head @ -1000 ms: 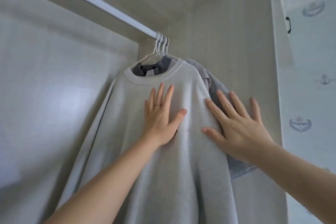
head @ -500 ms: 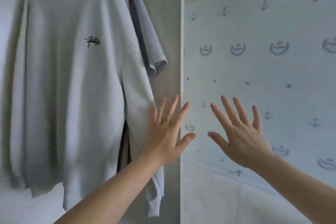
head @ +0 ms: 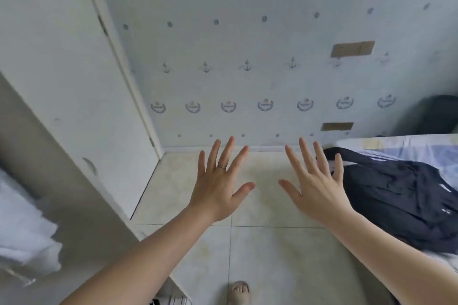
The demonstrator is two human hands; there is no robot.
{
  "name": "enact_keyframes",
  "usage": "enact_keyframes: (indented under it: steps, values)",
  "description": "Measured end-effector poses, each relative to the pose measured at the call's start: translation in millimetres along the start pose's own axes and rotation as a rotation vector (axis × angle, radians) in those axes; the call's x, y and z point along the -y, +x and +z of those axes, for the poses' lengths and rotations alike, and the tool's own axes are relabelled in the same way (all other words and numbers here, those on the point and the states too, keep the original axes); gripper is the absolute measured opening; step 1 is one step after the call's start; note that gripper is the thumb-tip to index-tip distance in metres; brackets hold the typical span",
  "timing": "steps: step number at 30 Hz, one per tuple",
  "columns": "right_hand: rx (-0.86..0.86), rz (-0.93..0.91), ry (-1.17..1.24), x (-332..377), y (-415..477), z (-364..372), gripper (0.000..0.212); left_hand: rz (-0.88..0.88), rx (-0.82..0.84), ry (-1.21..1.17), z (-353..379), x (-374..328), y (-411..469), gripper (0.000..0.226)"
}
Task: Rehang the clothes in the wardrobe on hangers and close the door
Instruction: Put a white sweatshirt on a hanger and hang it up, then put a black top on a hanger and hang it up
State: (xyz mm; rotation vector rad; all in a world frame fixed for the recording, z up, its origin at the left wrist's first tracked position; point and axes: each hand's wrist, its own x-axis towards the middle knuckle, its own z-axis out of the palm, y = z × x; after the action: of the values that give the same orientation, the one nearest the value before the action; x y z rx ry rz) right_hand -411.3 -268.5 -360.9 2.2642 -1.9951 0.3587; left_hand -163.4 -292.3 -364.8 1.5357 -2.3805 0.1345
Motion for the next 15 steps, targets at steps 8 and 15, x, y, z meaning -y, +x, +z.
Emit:
enact_keyframes:
  steps: [8,15]
  values:
    - [0.113,0.336,-0.067,-132.9,23.3,47.6,0.074,0.206,0.197,-0.109,113.4,-64.3,144.0,0.076]
    - [0.167,0.671,-0.066,-228.9,67.2,71.9,0.074,0.439,0.370,-0.181,180.1,-125.0,286.3,0.079]
